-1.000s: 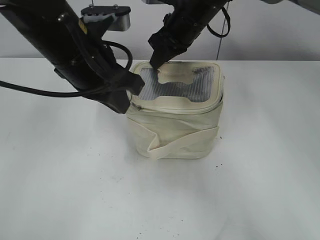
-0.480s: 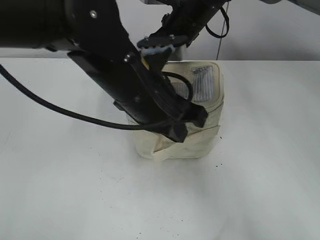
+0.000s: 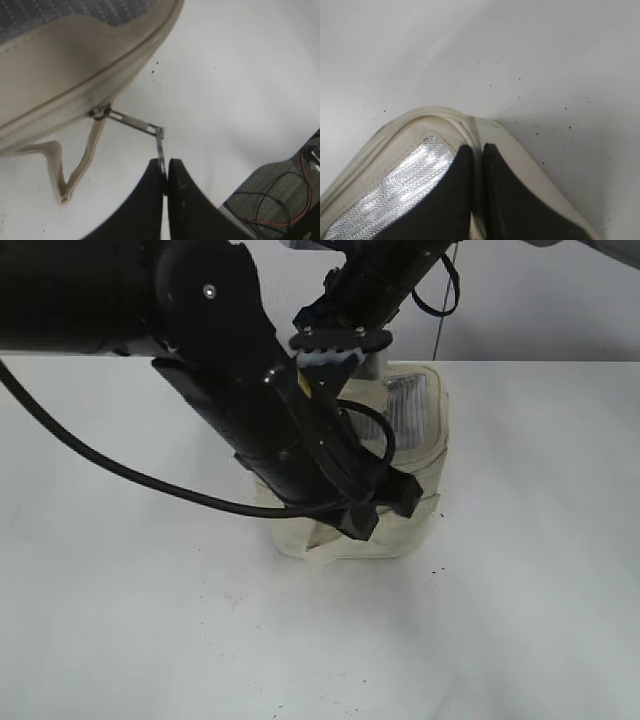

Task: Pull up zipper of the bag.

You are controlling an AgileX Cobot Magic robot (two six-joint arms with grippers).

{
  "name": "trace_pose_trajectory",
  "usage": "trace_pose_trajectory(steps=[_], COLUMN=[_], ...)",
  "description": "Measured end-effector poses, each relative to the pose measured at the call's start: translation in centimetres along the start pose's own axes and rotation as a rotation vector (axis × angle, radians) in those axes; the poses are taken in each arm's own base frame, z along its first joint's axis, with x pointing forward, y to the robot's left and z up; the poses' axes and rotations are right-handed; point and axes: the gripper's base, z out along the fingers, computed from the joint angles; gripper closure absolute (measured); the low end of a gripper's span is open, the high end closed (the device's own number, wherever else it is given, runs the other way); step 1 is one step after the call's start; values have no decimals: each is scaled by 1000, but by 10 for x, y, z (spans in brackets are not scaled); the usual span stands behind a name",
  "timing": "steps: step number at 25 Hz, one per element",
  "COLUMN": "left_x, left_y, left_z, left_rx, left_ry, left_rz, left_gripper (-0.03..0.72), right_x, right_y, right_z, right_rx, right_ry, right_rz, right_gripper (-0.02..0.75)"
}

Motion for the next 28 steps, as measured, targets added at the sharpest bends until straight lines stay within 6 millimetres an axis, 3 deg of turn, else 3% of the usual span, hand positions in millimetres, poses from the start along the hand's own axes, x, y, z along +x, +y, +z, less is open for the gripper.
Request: trace_pose_trajectory(steps=[2,4,8,11,17,21,28], left_x=[3,5,1,-6,-23,-36,-83], left_y=[1,4,14,28,75,104,117], left_z=[-5,-16,-54,-81,-102,-101,-89], left_rx=[-25,-51,-93,-131,-212,-244,-253], left_ry=[26,43,-28,-129,-280,-333,-384], left_rz=[34,65,83,69,-11,4,97], left_gripper=[683,641,449,321,259,256,256], right_x=[0,0,0,2,3,8,28], right_y=[1,1,4,2,-10,-36,-78], right_z=[-1,-1,-7,-13,-43,-67,-109], right_rx=[-5,-7,-23,11,142,191,260], right_ry=[7,11,21,57,58,24,-21], right_rz=[9,18,48,70,88,183,346], right_gripper=[704,624,327,167,125,142,146])
